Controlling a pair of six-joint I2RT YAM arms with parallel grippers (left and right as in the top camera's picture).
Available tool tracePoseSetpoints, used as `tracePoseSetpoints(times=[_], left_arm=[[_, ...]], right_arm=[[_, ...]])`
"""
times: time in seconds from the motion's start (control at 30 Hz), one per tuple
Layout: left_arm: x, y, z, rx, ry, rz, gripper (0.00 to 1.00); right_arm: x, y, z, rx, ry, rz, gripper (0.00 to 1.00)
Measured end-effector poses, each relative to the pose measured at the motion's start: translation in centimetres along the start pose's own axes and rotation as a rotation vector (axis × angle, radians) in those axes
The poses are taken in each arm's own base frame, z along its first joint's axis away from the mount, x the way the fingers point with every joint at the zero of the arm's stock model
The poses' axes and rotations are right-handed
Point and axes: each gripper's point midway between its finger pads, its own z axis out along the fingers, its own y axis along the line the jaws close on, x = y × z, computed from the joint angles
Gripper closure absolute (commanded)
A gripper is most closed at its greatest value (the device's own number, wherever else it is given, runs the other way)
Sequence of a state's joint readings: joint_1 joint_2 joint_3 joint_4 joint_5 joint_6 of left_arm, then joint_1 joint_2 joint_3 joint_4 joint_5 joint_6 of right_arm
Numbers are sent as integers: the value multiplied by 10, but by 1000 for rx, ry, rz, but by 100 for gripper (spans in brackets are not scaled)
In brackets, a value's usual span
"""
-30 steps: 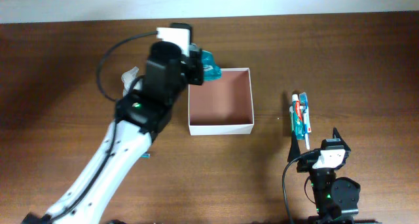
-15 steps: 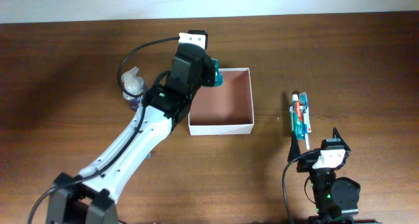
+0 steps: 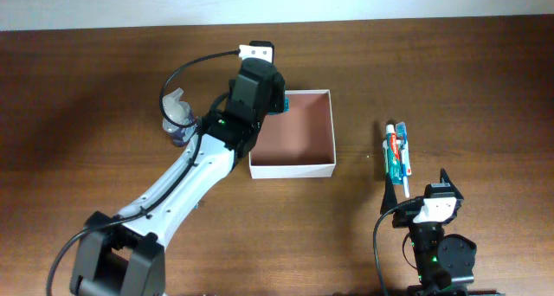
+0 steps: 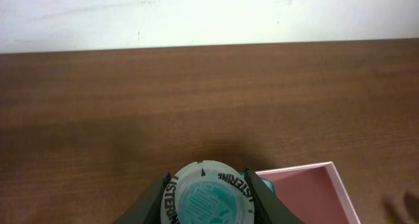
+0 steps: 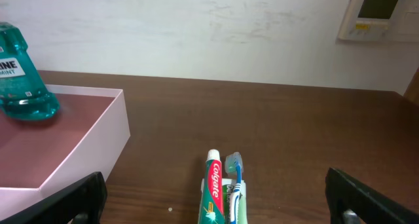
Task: Pack container
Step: 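Lift the Listerine bottle and carry it into the box's back-left corner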
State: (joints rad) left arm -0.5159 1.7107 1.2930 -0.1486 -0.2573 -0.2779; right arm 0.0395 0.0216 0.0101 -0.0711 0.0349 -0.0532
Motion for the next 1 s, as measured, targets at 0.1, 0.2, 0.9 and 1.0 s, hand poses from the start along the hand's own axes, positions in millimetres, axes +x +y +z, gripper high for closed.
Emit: tracePoseSetpoints(times=[0.1,0.2,0.9,1.0], left_arm=[[4,1,3,-5,8,4,81],[9,1,9,-11,21,20,81],[32,3,27,-26,75,52,81],[38,4,32,-33,85,56,80]], right_arm=[[0,0,0,0,0,1,1],[0,0,0,0,0,0,1],[0,0,0,0,0,0,1],[0,0,0,0,0,0,1]])
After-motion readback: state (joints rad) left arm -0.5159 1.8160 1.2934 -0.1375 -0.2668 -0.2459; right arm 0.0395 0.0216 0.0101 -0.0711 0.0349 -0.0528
